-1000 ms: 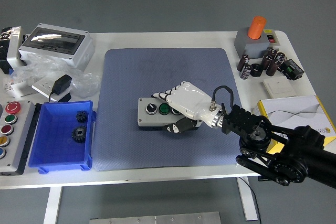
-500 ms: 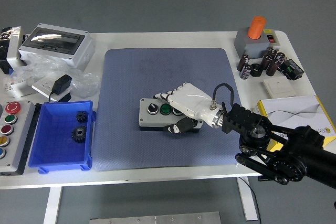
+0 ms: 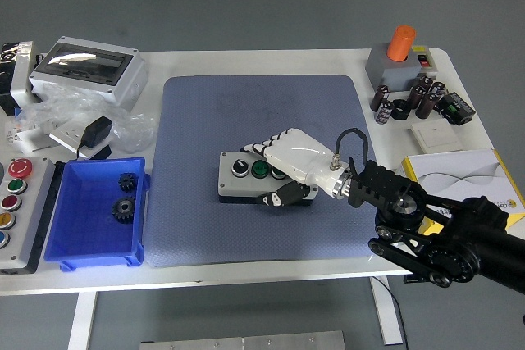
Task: Pick up the button,place it on the desk,press the button,press the button
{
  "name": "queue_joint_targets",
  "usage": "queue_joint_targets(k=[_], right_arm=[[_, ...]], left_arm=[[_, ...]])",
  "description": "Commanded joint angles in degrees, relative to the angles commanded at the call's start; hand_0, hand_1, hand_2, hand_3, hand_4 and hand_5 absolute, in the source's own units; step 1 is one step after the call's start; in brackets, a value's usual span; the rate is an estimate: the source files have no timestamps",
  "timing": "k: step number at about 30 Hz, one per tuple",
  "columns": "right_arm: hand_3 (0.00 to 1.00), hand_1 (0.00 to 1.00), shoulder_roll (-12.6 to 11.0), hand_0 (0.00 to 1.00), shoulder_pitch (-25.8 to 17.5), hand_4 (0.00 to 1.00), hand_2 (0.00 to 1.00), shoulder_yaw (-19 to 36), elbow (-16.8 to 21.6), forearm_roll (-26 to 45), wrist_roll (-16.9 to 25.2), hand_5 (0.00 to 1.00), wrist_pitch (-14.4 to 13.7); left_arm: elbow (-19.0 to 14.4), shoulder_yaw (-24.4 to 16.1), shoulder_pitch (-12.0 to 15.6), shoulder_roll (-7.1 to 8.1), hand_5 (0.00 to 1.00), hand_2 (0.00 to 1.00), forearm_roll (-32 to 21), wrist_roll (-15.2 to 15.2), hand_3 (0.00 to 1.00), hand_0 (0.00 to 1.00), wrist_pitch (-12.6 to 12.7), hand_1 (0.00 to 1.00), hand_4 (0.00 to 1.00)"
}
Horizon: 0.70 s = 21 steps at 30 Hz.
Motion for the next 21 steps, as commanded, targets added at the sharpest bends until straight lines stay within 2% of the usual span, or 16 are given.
queue_joint_targets(k=[21], right_arm=[[0.851,0.645,-0.2,0.52,0.2,0.653,0.757,0.1,0.5,-0.1,0.5,0.008,0.2]], left_arm=[[0.0,0.0,0.1,-0.03,0.185,0.567,-0.1,0.3,0.681,0.63,0.0,0.633,0.633]])
